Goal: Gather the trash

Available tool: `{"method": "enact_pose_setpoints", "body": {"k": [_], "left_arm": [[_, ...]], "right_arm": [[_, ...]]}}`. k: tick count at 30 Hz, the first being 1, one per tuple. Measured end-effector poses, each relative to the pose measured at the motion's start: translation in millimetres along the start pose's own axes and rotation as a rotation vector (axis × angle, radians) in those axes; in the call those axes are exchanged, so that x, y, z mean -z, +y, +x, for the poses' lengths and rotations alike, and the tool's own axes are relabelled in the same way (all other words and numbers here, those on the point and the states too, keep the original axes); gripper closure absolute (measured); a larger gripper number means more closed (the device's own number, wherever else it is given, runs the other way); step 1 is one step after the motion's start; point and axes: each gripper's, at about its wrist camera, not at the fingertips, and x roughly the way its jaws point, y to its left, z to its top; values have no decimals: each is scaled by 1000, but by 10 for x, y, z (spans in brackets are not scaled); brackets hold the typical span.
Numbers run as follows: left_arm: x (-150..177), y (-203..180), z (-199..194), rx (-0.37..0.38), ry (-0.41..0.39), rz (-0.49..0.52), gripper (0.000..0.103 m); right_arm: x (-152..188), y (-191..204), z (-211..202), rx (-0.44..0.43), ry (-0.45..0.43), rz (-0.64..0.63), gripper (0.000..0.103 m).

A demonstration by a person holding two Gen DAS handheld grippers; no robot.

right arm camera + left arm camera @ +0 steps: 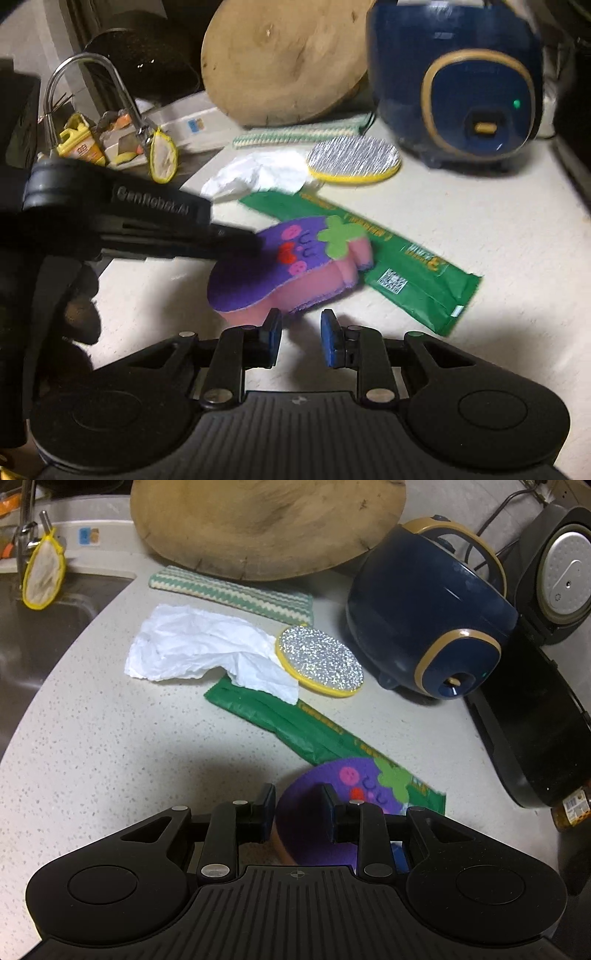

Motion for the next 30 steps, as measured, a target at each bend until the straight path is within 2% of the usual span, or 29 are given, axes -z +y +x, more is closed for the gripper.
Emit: {"method": "enact_pose_setpoints", "body": {"k": [1,3,5,9,14,17,20,23,26,30], "left_arm": [[4,0,2,-2,0,-1,73],[9,3,3,-5,0,-5,73],[19,8,6,-6,3,-10,73],[34,36,-18,-8,2,-16,73],[55,80,-45,0,2,-27,73],[64,99,-54,6,1,-35,73],[70,124,-65,6,-2,-41,73],[65,143,-100,8,-12,-44,73],[57,172,-159,5,-25,-49,73],[85,219,-264,-1,-41,-51,73]], "right_arm": [[-26,-23,-30,35,-22,-17,74],[-76,-90,-76,99,-62,-38,49],[-108,-198,-115,154,-95,-28,42],[-161,-491,-101,230,-100,45,42],[-155,-763,75,278,-33,129,42],[-103,-792,96,229,-9,154,52],[-56,-633,111,200,6,101,61],[-10,-451,116,164,22,58,61],[44,-289,62,88,50,28,62],[84,-202,-137,70,-3,-9,61]]}}
